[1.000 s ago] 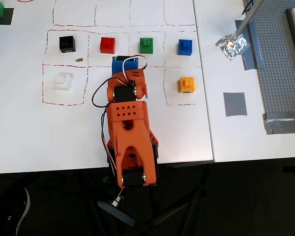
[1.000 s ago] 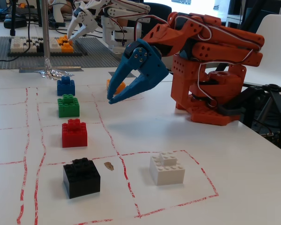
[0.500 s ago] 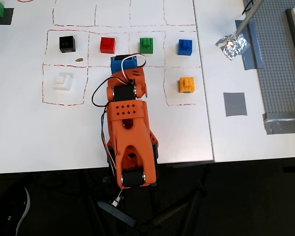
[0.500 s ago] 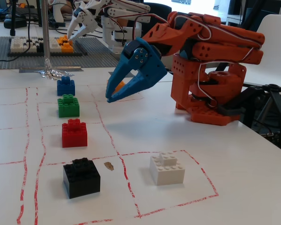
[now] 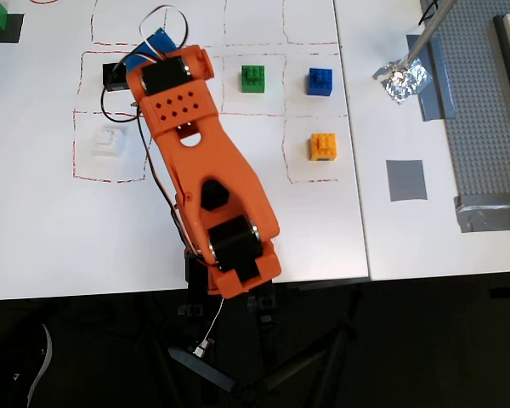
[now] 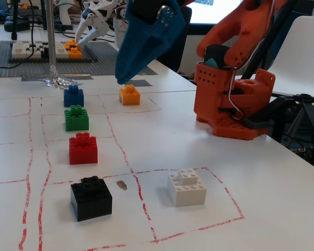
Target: Grab the block and put it in the grey marker
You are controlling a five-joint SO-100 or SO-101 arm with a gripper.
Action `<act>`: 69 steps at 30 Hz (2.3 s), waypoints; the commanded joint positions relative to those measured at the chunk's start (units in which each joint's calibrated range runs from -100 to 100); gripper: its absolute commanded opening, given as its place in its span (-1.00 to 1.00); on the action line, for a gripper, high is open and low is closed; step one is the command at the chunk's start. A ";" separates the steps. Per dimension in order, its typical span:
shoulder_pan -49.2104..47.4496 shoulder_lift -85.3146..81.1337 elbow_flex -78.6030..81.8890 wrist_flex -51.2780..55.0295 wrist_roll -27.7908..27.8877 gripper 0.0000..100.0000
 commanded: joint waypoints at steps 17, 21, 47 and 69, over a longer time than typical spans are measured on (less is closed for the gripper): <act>-13.15 40.63 -48.15 13.00 15.29 -1.00; -13.59 45.89 -50.15 13.08 16.80 -0.98; -12.36 58.99 -51.51 3.37 22.22 -0.43; -11.30 63.73 -47.34 -2.27 23.54 -0.46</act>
